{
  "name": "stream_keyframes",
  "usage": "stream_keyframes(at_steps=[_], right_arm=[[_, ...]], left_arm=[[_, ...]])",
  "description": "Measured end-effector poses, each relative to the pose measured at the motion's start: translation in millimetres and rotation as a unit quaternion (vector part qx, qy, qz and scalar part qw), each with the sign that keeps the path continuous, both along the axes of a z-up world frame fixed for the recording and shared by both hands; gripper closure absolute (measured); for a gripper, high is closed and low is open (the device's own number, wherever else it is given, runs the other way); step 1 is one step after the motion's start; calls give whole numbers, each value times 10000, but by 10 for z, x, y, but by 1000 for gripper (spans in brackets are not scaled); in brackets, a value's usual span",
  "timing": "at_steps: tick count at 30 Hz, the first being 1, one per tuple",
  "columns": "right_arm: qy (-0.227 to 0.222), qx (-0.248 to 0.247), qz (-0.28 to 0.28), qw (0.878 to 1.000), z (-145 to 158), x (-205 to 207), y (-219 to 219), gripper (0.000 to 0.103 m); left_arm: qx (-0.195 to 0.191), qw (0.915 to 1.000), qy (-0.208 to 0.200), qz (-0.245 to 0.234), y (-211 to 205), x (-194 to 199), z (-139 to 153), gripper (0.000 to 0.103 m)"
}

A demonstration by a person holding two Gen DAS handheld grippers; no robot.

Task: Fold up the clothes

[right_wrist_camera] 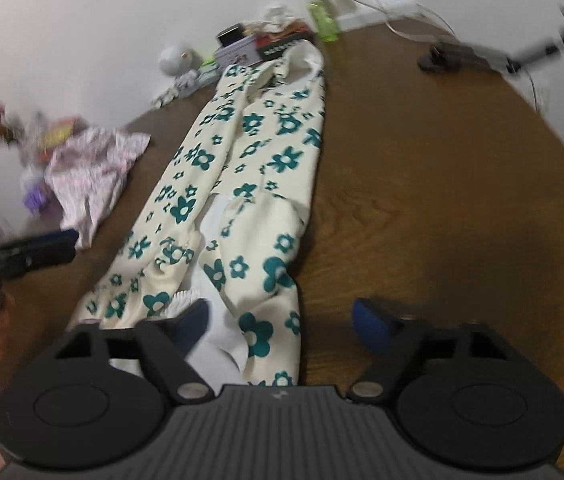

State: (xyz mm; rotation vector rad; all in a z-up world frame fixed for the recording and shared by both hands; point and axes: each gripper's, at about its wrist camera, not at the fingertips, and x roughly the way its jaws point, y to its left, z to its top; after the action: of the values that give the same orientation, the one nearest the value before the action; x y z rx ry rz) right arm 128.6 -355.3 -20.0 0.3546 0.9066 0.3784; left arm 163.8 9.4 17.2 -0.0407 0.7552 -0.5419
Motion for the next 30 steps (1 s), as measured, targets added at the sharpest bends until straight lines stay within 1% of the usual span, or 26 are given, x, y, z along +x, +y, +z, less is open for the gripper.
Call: stream_keyframes(at_steps=[4,6,7,9,10,11,12,15,17,20,22,25,26,27,28,30], right_arm=[[-102,316,-90,9994,-98,-105,-51,44],[-154,474,-134,9987,-146,-157,-76,57],[-197,504,-159,9984,-164,-189,-70,61],[-238,534,-237,9980,-198,-243,-53,80],[-250,551,-279,9978,-217,-268,-46,85],[-247,613,-330,9973,-240,-282,-52,94],[-233,701,-385,9965,-266,-290,-66,98],[-207,937,-530,9940,-337,-313,-100,100],[-239,974,-574,9933,-348,-327,-95,100],[-298,1167,-532,9913,-367,-329,-99,100],[-421,1326,-394,9895,-348,-335,-89,100],[-643,1548,-163,9857,-295,-324,-70,100],[-692,1622,-88,9843,-284,-303,-72,100],[-733,1694,-12,9828,-277,-277,-75,100],[-755,1771,61,9813,-278,-246,-79,100],[-770,1921,203,9781,-287,-180,-86,100]], left_arm=[[24,10000,1,29,13,7,11,8],[62,10000,21,34,-4,46,17,8],[88,10000,33,13,-29,82,30,8],[158,9999,49,-53,-100,160,74,8],[192,9998,56,-86,-136,199,96,8],[244,9996,40,-125,-193,249,132,8],[303,9994,1,-169,-269,309,180,8],[486,9982,-94,-342,-559,529,338,8],[641,9967,-140,-477,-803,711,445,8],[1044,9926,-259,-572,-1297,1084,541,8],[1374,9891,-291,-444,-1659,1426,540,9],[1816,9828,-303,-138,-2134,1931,450,15],[1984,9796,-312,-42,-2281,2091,402,23],[2237,9740,-347,11,-2425,2221,321,27],[2544,9663,-398,34,-2564,2332,216,27],[3150,9477,-499,80,-2841,2552,8,30]])
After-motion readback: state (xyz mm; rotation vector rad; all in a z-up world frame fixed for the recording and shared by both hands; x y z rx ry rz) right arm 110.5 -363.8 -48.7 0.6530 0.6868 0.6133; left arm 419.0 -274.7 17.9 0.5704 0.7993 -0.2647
